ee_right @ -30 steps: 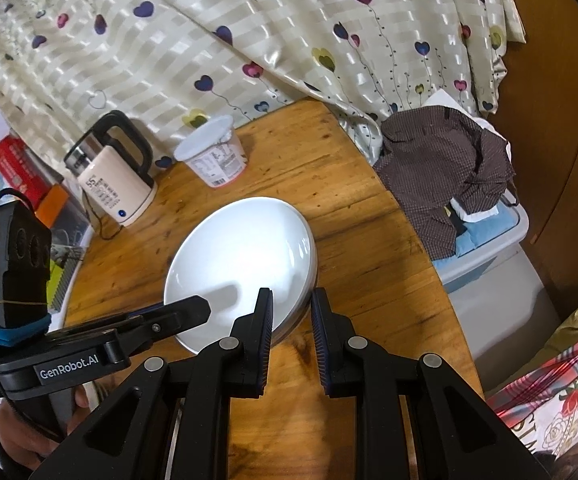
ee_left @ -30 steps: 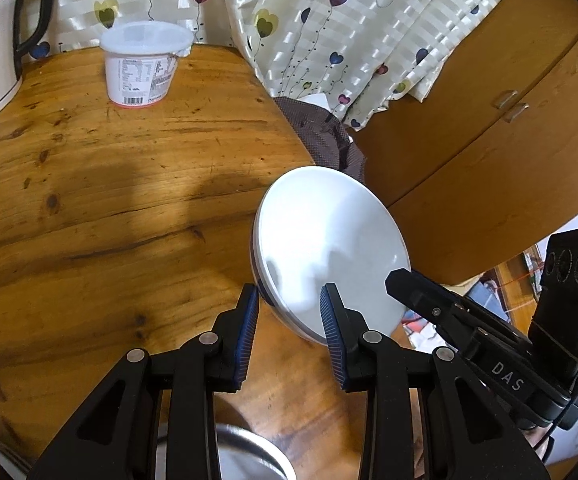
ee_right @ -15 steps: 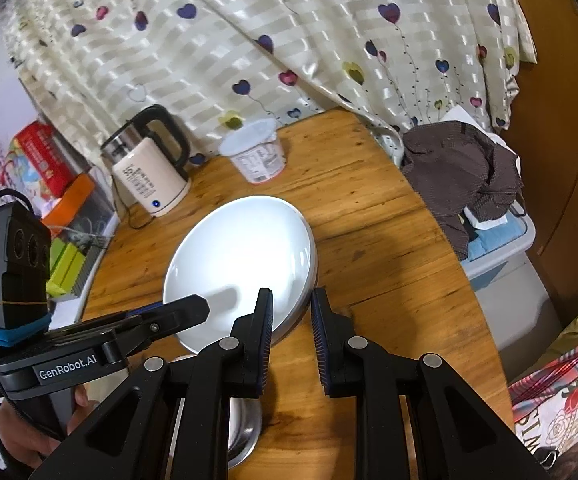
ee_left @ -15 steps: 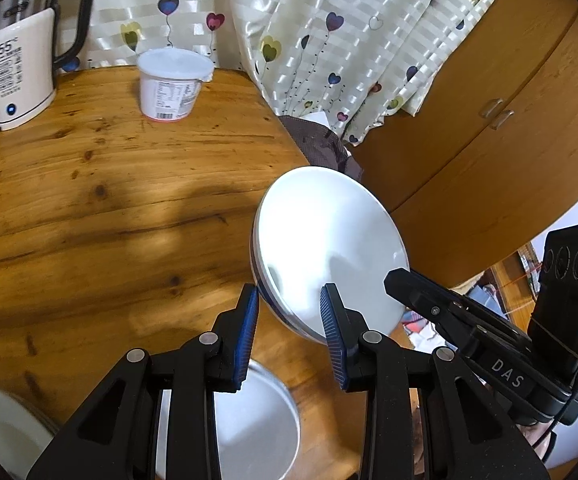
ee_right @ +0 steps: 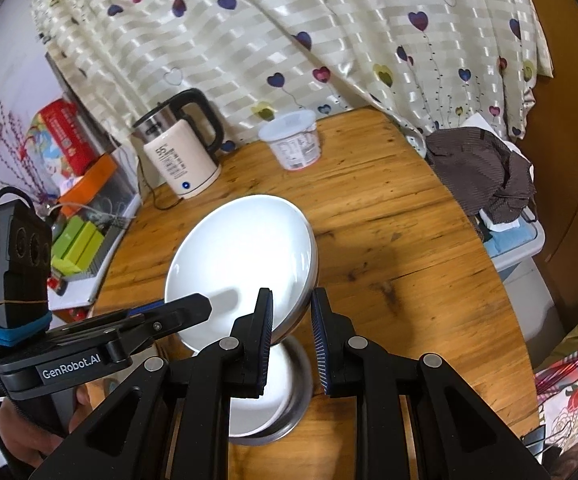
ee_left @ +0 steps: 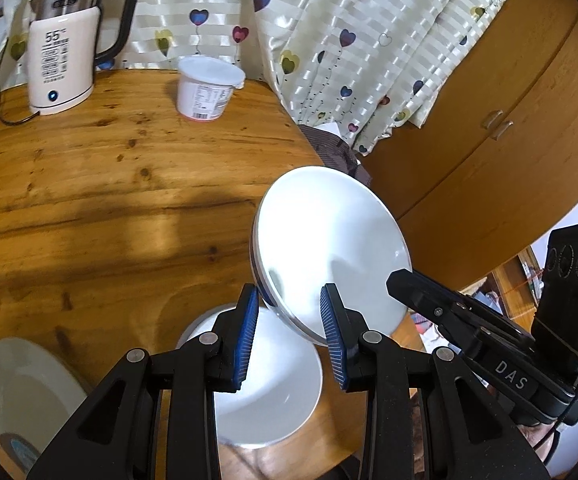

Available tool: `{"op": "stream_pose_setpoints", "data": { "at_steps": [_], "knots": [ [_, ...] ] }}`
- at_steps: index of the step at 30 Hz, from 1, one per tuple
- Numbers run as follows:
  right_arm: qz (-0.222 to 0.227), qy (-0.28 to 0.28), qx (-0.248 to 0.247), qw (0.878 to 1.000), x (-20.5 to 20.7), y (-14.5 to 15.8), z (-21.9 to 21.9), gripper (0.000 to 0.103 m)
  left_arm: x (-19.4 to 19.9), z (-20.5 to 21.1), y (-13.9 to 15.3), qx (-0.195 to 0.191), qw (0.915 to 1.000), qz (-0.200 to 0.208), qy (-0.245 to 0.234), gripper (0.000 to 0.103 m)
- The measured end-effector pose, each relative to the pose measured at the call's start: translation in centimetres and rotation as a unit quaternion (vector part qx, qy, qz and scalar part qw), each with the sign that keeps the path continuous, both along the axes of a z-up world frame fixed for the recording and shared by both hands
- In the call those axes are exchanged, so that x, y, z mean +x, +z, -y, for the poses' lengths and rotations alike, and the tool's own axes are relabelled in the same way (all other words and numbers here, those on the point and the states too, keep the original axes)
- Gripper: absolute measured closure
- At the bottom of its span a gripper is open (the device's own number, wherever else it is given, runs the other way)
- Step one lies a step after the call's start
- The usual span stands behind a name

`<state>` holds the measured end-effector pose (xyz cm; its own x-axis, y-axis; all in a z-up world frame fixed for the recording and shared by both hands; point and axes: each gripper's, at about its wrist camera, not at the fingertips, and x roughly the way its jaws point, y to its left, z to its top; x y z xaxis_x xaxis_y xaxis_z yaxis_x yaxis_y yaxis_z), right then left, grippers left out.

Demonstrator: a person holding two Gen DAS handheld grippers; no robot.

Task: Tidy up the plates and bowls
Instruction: 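Lift the held bowls with both grippers and carry them over the steel bowl stack, then lower the blue-striped bowls with both grippers into the steel bowl stack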

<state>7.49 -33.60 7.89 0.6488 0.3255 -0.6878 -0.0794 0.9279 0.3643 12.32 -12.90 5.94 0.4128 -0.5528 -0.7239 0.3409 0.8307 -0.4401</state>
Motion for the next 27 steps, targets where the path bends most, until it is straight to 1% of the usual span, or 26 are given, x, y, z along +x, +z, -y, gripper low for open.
{"op": "stream_pose_setpoints", "data": {
  "at_steps": [17,27],
  "knots": [
    [-0.017,0.025,0.000,1.000,-1.9,-1.3,-3.1,0.084,-2.6,-3.0,-1.8,0.007,0.9995,-0.020,0.024,0.070],
    [-0.045,0.031,0.008,0.998,-2.7,-3.4,-3.5,0.084,-3.5,-3.4,-3.5,0.020,0.9985,-0.042,0.029,0.070]
  ]
}}
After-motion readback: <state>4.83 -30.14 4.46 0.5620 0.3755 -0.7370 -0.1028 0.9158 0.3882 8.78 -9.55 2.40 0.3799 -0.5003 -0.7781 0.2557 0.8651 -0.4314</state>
